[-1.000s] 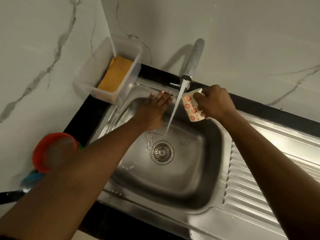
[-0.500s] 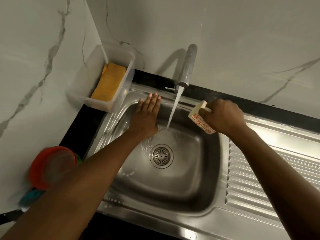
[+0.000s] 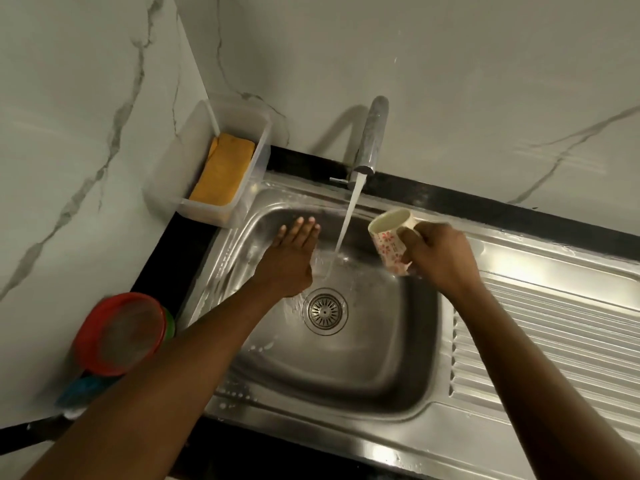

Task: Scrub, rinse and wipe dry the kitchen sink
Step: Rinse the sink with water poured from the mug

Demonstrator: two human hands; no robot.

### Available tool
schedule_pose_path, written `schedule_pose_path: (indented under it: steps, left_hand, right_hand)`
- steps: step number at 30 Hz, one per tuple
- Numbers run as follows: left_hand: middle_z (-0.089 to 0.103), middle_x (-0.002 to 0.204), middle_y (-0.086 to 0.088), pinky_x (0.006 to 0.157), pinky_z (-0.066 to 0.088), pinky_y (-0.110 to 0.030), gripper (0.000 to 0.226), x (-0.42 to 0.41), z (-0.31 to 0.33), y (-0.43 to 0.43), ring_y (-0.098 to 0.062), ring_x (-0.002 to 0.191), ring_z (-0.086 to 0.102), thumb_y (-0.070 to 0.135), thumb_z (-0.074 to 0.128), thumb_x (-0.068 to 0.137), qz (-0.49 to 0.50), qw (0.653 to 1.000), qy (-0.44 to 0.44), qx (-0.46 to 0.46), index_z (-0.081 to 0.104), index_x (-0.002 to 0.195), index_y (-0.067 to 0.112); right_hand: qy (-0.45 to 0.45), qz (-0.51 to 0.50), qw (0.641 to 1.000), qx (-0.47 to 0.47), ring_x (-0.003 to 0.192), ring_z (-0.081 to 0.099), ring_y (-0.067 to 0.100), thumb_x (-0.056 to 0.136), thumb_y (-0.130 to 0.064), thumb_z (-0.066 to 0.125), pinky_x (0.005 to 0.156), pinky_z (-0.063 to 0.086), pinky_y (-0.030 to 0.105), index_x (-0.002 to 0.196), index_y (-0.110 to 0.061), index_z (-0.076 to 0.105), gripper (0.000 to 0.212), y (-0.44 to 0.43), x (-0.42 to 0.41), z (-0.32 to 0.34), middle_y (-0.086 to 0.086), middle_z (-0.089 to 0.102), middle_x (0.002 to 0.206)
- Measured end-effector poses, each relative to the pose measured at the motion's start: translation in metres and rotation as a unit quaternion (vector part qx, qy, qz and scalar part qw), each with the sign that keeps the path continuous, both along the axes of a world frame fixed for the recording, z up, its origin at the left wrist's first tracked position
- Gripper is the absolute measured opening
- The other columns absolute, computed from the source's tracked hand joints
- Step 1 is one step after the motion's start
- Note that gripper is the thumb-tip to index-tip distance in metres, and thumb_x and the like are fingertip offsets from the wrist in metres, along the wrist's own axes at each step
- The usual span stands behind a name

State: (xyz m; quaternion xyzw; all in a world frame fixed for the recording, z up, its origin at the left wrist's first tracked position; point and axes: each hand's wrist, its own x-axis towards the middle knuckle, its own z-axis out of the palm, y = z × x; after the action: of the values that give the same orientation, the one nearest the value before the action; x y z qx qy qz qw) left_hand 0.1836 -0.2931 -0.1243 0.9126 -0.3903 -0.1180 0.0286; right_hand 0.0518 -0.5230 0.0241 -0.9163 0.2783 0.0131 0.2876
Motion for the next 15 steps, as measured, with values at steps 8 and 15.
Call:
schedule_pose_path:
  steps: [8,15]
  left_hand:
    - [-0.028,0.167,-0.024,0.13,-0.003,-0.055,0.098,0.047,0.019,-0.011,-0.041,0.156,-0.023,0.045,0.046,0.101,0.125,0.991,-0.012,0.047,-0.02,0.162,0.007]
    - [-0.024,0.168,-0.027,0.129,-0.003,-0.056,0.125,0.049,0.008,-0.019,-0.044,0.157,-0.02,0.063,0.062,0.088,0.138,0.99,0.014,0.027,-0.019,0.162,0.004]
  right_hand:
    - [0.023,-0.028,0.999,0.015,0.068,0.07,0.012,0.105,-0.047,0.052,0.058,0.055,0.027,0.111,-0.021,0.074,0.035,0.01,-0.016,-0.02,-0.002,0.075,0.093]
    - [0.074,0.12,0.962,-0.234,0.08,0.066,0.025,0.104,-0.045,0.053,0.079,0.058,0.039,0.11,-0.012,0.069,0.037,0.002,0.051,0.006,0.012,0.073,0.097]
